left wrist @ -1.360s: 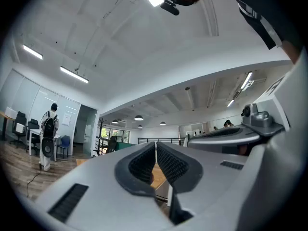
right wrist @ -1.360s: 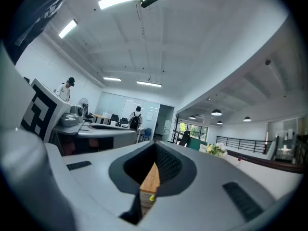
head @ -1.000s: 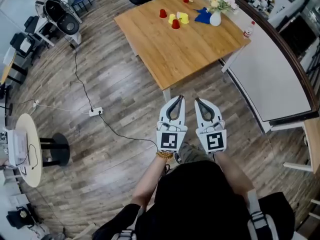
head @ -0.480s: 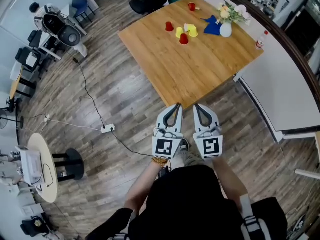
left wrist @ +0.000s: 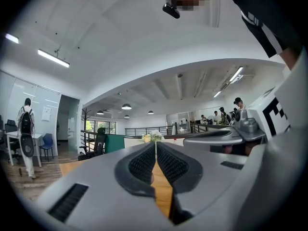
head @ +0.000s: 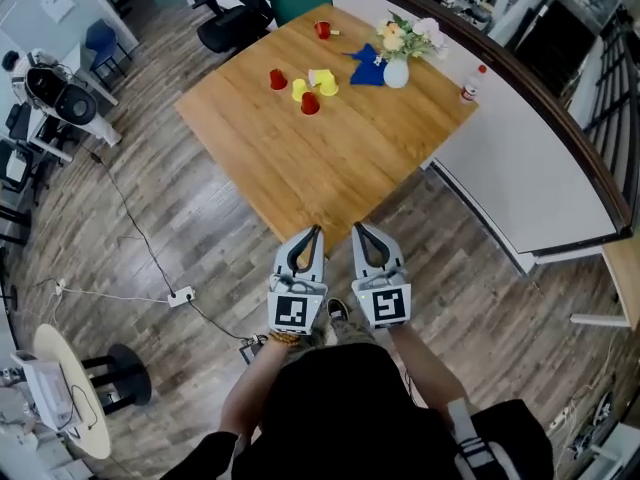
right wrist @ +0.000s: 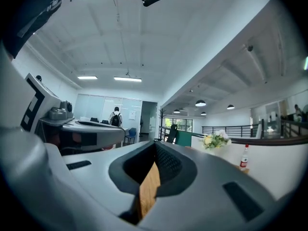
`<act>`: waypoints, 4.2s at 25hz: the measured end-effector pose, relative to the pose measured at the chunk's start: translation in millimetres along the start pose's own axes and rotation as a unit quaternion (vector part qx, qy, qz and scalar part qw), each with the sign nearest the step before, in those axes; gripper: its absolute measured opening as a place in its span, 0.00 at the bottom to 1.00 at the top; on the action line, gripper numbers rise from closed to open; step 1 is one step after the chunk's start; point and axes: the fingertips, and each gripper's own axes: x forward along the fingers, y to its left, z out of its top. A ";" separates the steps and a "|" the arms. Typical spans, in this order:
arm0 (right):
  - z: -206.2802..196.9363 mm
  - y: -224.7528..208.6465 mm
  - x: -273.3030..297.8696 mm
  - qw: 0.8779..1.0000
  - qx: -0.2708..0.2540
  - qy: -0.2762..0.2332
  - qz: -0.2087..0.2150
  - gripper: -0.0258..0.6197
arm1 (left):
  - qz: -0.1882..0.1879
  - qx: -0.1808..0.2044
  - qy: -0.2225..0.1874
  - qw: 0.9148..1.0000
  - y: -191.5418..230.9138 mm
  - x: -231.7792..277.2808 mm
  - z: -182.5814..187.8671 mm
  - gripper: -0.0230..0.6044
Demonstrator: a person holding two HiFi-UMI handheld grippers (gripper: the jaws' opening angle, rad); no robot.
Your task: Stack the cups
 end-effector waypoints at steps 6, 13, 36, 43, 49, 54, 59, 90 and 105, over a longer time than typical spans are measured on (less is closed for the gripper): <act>-2.8 -4.3 15.0 1.000 -0.015 0.006 -0.027 0.05 | -0.038 -0.012 -0.009 0.999 7.0 18.7 -5.6 0.08; 5.0 0.1 42.2 0.996 -0.026 0.008 -0.085 0.05 | -0.092 -0.032 -0.027 0.995 36.6 40.3 -4.9 0.08; 25.8 131.8 217.8 0.983 -0.039 0.036 -0.178 0.05 | -0.158 -0.039 -0.053 0.985 282.6 30.2 1.1 0.08; 27.0 132.3 262.8 0.981 -0.046 0.040 -0.185 0.05 | -0.162 -0.041 -0.046 0.985 326.1 49.2 -11.1 0.08; 10.7 110.4 316.3 0.978 -0.037 0.043 -0.201 0.05 | -0.175 -0.037 -0.034 0.983 361.0 90.1 -29.2 0.08; 6.1 69.8 366.5 0.973 -0.035 0.036 -0.226 0.05 | -0.203 -0.027 -0.030 0.978 382.0 155.4 -39.2 0.08; -1.4 46.6 399.2 0.966 -0.017 0.047 -0.253 0.05 | -0.229 -0.031 -0.007 0.973 396.8 200.3 -46.4 0.08; -12.1 -33.1 344.4 0.883 0.015 0.075 -0.463 0.05 | -0.448 -0.039 0.009 0.893 291.1 301.3 -71.9 0.08; -19.2 -29.9 474.7 0.886 0.015 0.102 -0.452 0.05 | -0.423 -0.034 0.043 0.904 415.2 372.3 -114.9 0.08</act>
